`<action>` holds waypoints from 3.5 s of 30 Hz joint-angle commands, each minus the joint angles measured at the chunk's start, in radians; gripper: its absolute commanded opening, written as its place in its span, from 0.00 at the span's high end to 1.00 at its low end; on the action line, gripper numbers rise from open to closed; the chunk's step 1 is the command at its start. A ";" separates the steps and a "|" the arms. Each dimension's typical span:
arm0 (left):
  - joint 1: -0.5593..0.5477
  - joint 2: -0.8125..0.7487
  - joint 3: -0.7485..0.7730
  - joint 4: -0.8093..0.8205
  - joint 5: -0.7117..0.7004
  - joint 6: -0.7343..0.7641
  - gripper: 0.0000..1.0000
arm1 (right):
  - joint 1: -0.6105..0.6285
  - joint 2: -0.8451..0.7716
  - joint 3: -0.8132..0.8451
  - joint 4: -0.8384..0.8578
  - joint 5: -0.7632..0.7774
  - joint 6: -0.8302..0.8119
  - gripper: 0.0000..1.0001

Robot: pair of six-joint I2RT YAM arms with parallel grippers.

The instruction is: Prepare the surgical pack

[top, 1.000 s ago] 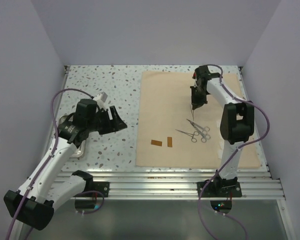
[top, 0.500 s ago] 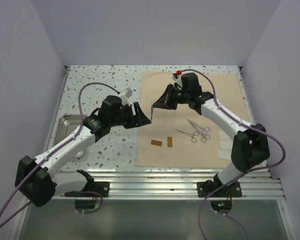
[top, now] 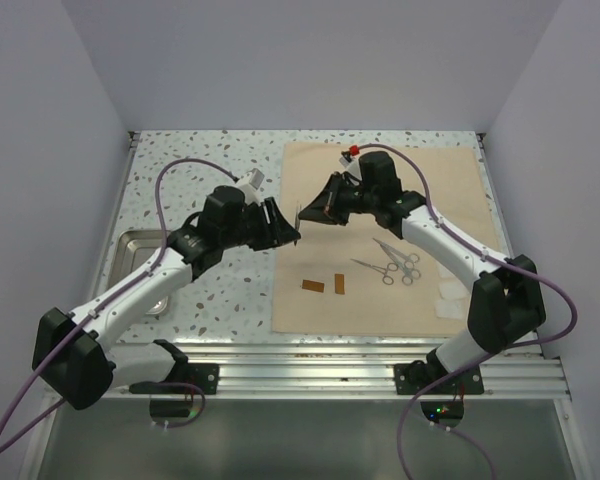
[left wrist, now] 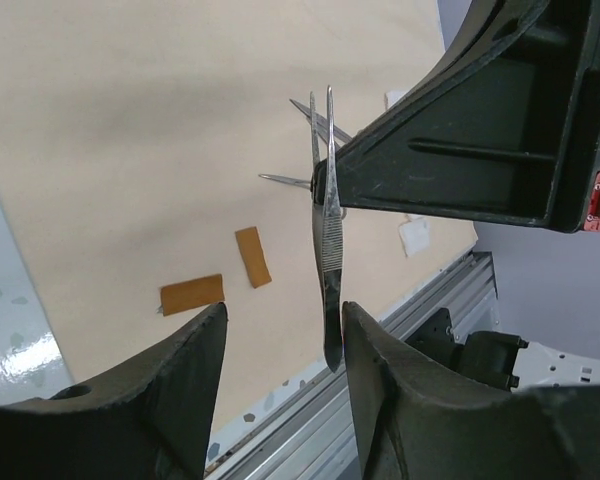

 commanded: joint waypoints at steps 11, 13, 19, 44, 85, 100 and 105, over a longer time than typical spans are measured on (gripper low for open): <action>-0.008 0.049 0.090 0.018 -0.024 0.006 0.75 | 0.020 -0.042 -0.014 0.054 -0.052 0.026 1.00; -0.008 0.050 0.084 0.015 -0.021 0.006 0.76 | 0.020 -0.040 -0.014 0.062 -0.053 0.031 1.00; -0.008 0.049 0.083 -0.020 -0.034 0.009 1.00 | 0.020 -0.028 0.002 0.048 -0.057 0.029 0.86; 0.343 0.090 0.072 -0.569 -0.814 0.516 1.00 | -0.175 -0.091 0.036 -0.571 0.108 -0.531 0.31; 0.727 0.294 0.027 -0.425 -0.508 0.582 0.53 | -0.262 0.099 0.226 -0.746 0.331 -0.639 0.31; 0.291 -0.039 0.016 -0.369 -0.266 0.302 0.44 | -0.265 0.288 0.220 -0.773 0.514 -0.860 0.41; 0.256 -0.101 -0.057 -0.300 -0.174 0.371 0.43 | -0.150 0.293 0.182 -0.753 0.545 -0.900 0.39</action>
